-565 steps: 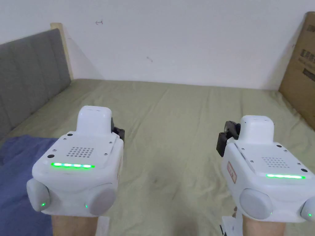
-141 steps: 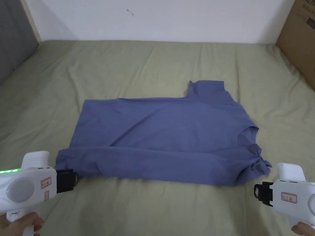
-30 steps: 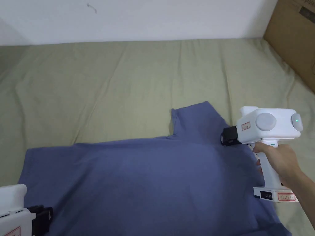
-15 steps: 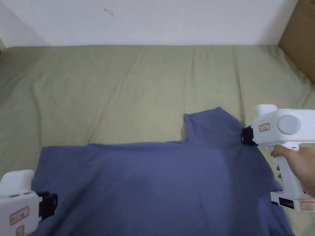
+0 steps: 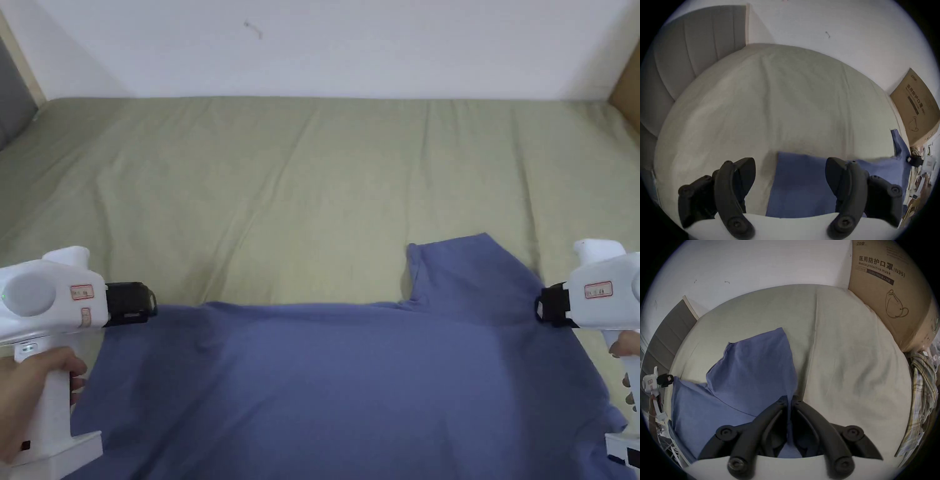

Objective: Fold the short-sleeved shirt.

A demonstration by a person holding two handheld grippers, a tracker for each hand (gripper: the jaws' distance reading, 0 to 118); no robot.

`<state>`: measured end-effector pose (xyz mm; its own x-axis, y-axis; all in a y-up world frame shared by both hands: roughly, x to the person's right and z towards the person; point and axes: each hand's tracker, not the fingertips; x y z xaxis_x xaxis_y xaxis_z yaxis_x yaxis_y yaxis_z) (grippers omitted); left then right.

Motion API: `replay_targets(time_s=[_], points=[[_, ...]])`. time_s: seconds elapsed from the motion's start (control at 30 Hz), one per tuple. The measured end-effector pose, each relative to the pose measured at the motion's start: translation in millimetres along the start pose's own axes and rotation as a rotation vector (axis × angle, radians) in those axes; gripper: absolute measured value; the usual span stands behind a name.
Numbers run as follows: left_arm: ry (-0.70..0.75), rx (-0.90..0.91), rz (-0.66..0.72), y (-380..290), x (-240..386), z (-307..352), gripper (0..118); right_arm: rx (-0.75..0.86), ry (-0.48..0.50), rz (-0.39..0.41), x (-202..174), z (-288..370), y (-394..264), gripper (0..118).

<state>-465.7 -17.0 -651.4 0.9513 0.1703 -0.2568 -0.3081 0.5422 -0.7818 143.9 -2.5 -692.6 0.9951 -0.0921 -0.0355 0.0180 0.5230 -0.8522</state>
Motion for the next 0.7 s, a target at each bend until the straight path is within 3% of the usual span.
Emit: replay_targets(time_s=[0.03,0.1,0.17,0.2,0.23,0.47,0.7], points=[[0.006,-0.005,-0.011,-1,2,-5,92,-0.002,-0.003,0.005,0,-1,0,5],[0.105,-0.056,-0.082,-5,9,-19,71,-0.007,-0.006,0.008,-1,0,-1,5],[0.075,-0.025,-0.082,-4,11,-14,57,-0.011,-0.006,0.005,-2,-3,-1,5],[0.08,-0.017,-0.1,-1,12,-8,38,-0.013,-0.013,0.012,-4,-4,-3,5],[0.089,-0.015,-0.106,0,12,-5,6,-0.014,-0.014,0.014,-5,-4,-3,5],[0.056,-0.041,-0.166,-3,21,27,3,0.021,0.003,-0.009,-11,32,-5,5],[0.015,0.054,-0.185,-10,11,120,3,0.097,0.011,-0.001,-9,102,-16,5]])
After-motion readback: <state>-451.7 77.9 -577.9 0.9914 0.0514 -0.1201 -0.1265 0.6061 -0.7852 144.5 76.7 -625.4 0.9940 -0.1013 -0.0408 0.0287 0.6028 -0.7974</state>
